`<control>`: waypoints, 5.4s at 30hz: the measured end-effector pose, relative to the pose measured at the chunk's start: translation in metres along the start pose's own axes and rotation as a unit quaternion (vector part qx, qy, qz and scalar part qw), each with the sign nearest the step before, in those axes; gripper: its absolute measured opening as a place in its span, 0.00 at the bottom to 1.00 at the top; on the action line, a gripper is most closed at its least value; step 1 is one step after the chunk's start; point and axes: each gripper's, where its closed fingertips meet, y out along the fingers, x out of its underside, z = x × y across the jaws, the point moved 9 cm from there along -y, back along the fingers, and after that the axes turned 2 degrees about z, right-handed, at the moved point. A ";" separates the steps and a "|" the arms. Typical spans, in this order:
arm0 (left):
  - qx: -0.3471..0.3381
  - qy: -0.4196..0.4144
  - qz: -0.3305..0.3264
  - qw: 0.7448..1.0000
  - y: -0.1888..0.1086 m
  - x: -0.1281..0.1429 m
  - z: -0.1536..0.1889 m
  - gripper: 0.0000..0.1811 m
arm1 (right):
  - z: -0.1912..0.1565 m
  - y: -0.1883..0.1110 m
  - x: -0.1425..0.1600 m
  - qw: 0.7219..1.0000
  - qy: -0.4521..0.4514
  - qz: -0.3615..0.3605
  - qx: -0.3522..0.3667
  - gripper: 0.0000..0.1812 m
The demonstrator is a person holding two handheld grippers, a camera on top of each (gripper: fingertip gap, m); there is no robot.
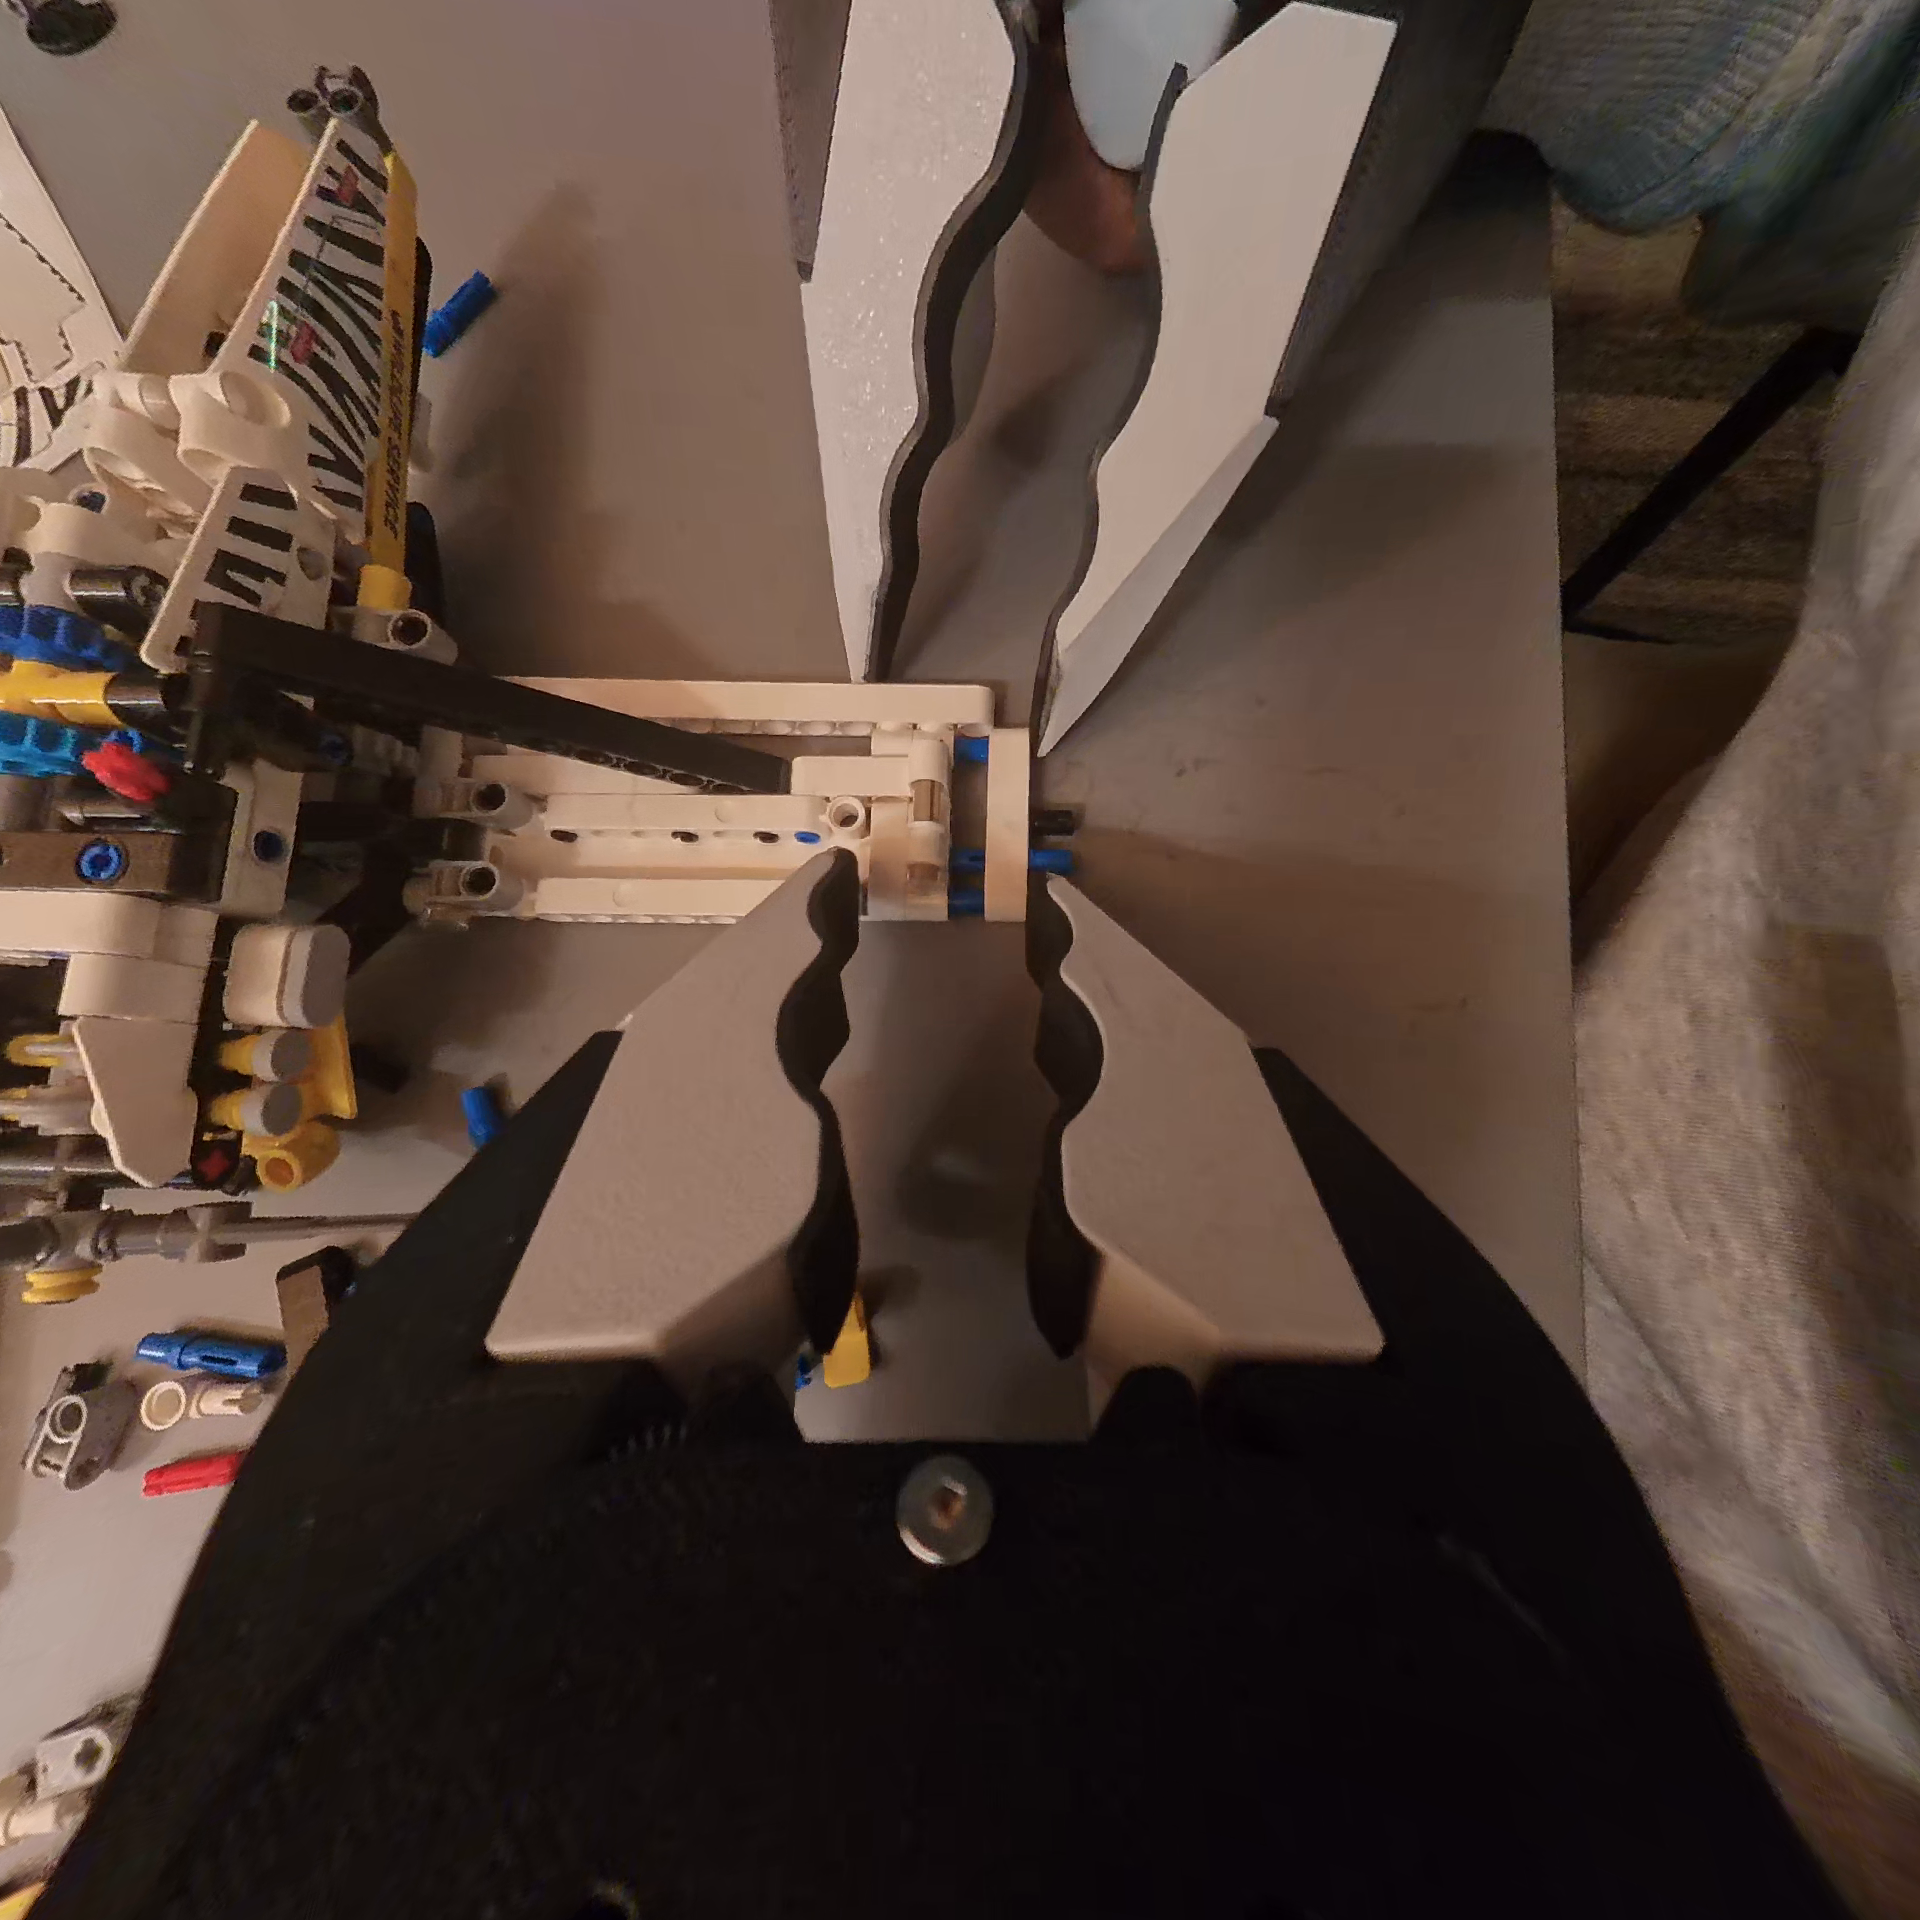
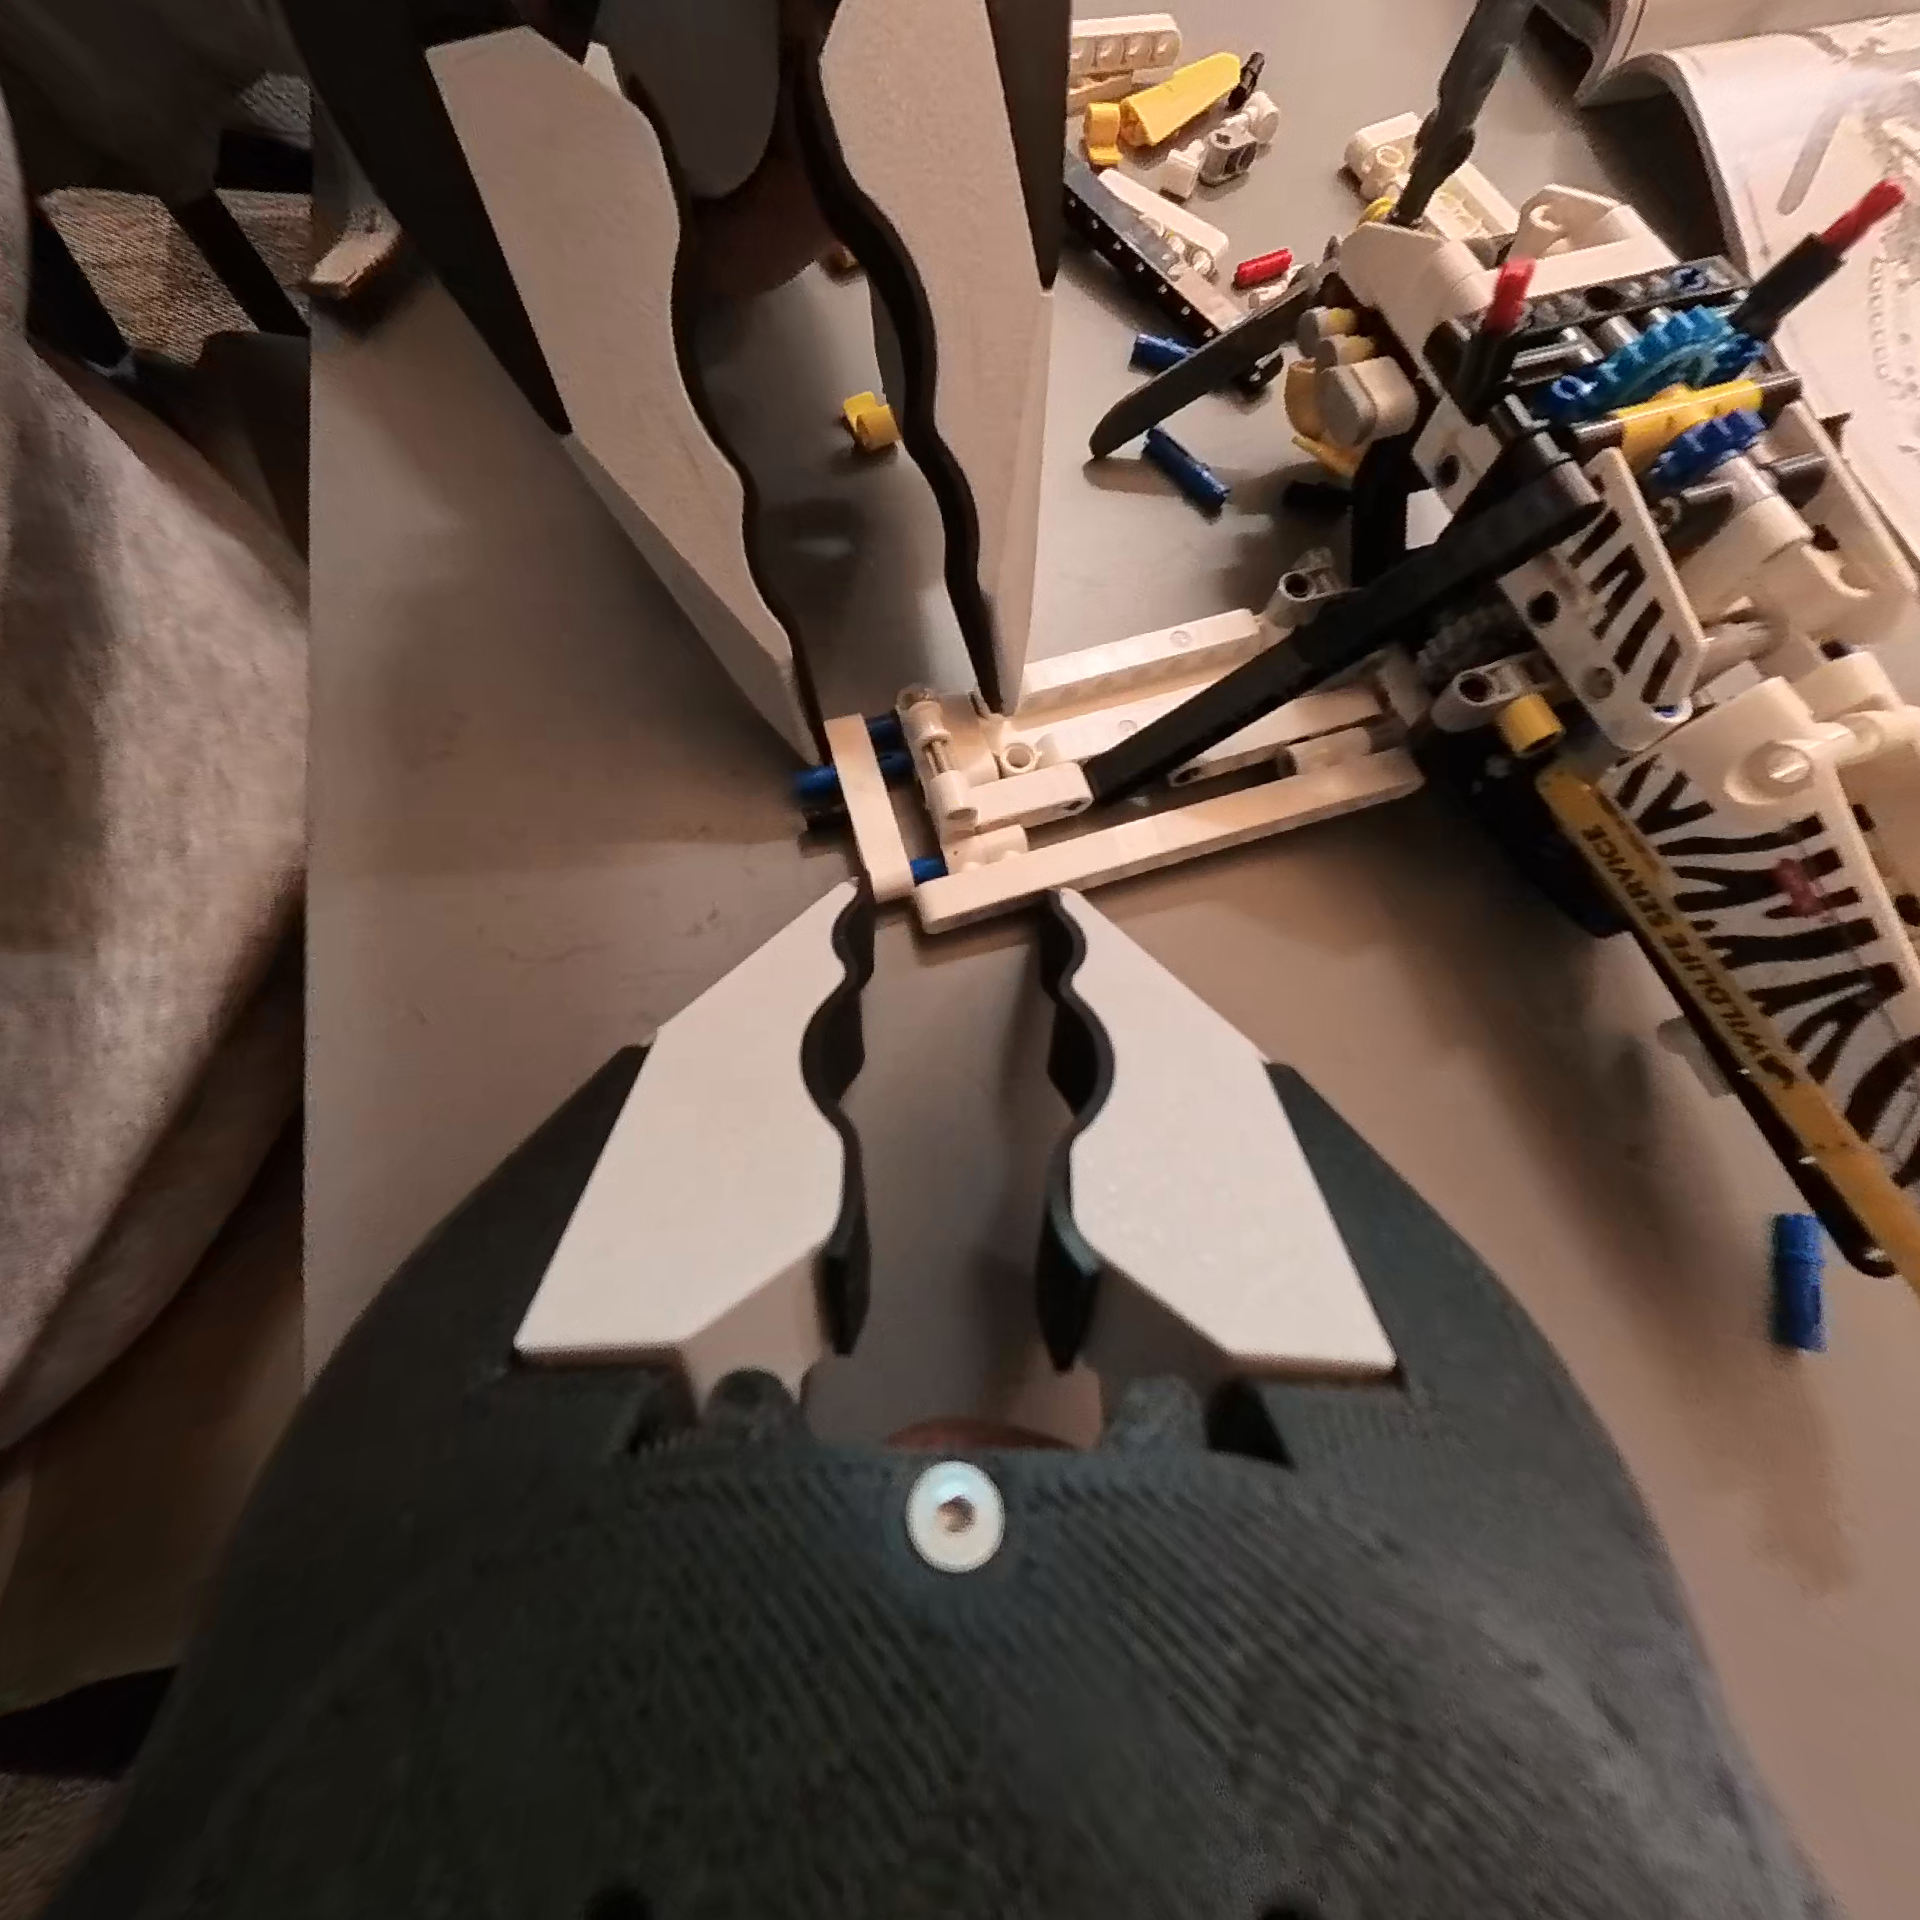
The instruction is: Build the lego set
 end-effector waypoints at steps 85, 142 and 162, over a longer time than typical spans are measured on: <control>-0.006 -0.051 -0.014 0.999 0.017 -0.010 -0.001 0.17 | 0.022 -0.002 0.001 0.997 0.010 -0.048 -0.055 0.23; -0.353 -0.171 0.164 0.905 -0.048 -0.041 0.000 0.67 | 0.020 -0.032 -0.032 0.918 0.114 0.298 0.237 0.49; -0.468 -0.117 0.235 0.844 -0.068 -0.040 -0.024 0.00 | 0.026 -0.057 -0.023 0.843 0.155 0.464 0.224 0.42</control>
